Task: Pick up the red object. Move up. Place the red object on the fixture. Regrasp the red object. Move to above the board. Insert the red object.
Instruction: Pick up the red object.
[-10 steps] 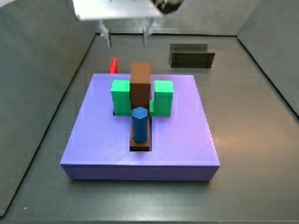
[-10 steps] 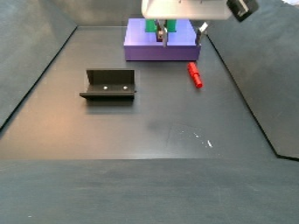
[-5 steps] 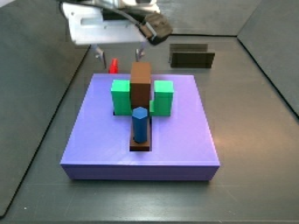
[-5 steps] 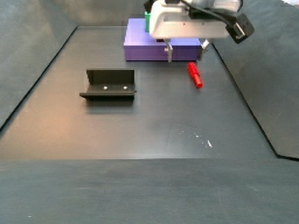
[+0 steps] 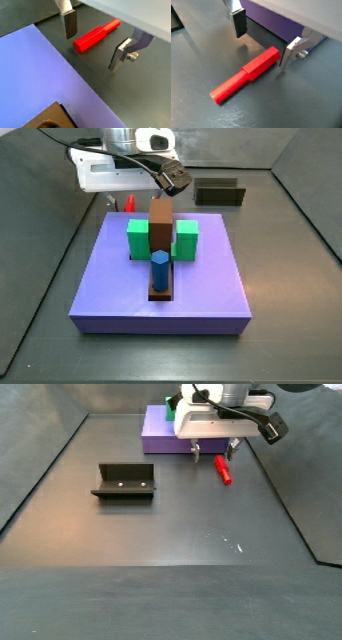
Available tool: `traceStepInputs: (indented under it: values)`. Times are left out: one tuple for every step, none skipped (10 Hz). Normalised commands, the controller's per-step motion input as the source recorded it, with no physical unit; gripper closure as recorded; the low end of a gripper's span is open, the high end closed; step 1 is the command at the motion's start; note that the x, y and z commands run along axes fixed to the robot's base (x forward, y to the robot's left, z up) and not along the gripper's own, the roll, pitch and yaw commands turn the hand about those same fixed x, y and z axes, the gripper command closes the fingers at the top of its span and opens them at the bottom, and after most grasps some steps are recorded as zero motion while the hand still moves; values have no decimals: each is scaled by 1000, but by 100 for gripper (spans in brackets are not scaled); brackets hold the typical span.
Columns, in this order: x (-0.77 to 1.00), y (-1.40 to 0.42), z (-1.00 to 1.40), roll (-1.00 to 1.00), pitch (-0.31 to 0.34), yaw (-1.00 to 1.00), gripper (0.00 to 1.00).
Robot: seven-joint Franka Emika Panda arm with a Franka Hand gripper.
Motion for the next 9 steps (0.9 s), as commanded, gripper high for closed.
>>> traceStepInputs:
  values:
    - [-26,0,-94,187,0,0,0]
    - [-3,0,-34,140,0,0,0]
    - [-26,0,-43,127,0,0,0]
    - [-11,0,-6,103,0,0,0]
    - [-14,0,-9,90,0,0,0]
    - [-69,0,-77,123,0,0,0]
    - [-89,3,-109,141,0,0,0]
    - [-109,6,-117,146,0,0,0]
    - [-94,0,-60,126,0,0,0]
